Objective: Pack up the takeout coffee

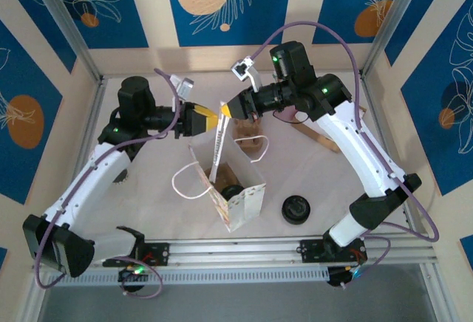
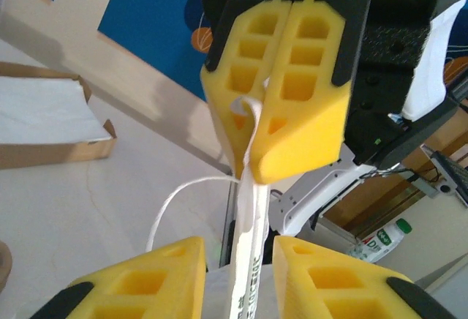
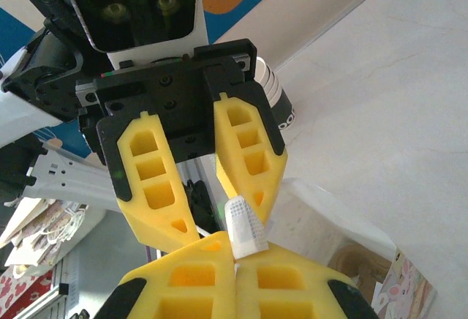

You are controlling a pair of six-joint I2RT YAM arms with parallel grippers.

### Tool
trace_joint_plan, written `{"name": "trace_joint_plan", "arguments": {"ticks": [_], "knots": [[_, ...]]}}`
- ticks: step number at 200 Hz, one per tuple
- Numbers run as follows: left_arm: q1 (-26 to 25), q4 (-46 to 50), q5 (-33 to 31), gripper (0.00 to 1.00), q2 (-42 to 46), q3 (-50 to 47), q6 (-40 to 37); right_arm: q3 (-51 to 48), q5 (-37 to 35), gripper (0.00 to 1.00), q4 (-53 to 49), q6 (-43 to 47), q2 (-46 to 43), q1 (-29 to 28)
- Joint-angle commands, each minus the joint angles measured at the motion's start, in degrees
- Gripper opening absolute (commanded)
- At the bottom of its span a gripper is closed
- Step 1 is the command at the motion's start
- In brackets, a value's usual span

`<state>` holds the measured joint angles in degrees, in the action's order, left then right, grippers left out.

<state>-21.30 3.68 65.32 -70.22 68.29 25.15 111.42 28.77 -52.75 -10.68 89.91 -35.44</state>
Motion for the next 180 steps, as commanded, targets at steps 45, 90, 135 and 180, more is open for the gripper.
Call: {"name": "trace_joint_plan", "arguments": {"ticks": [45,90,135,180], "knots": [[-1.9,-3.99,2.33,0.26,-1.53,0.42,1.75,-0.7,2.15,0.03,0.52,0.47,-0.61,-0.07],[-1.99,-4.18,2.0,0.09,-1.59,0.46,1.57,-0.94,2.26,0.03,0.46,0.75,-0.7,-0.07],[-1.62,-2.66,1.03,0.01,-1.14,0.9,-0.08,-1.03,1.56,0.06,0.54,1.18,-0.57,-0.02],[1.77,2.98,-6.19,0.0,1.49,0.79,-5.52,-0.96,-1.49,0.32,0.51,2.32,0.16,-0.7]]}}
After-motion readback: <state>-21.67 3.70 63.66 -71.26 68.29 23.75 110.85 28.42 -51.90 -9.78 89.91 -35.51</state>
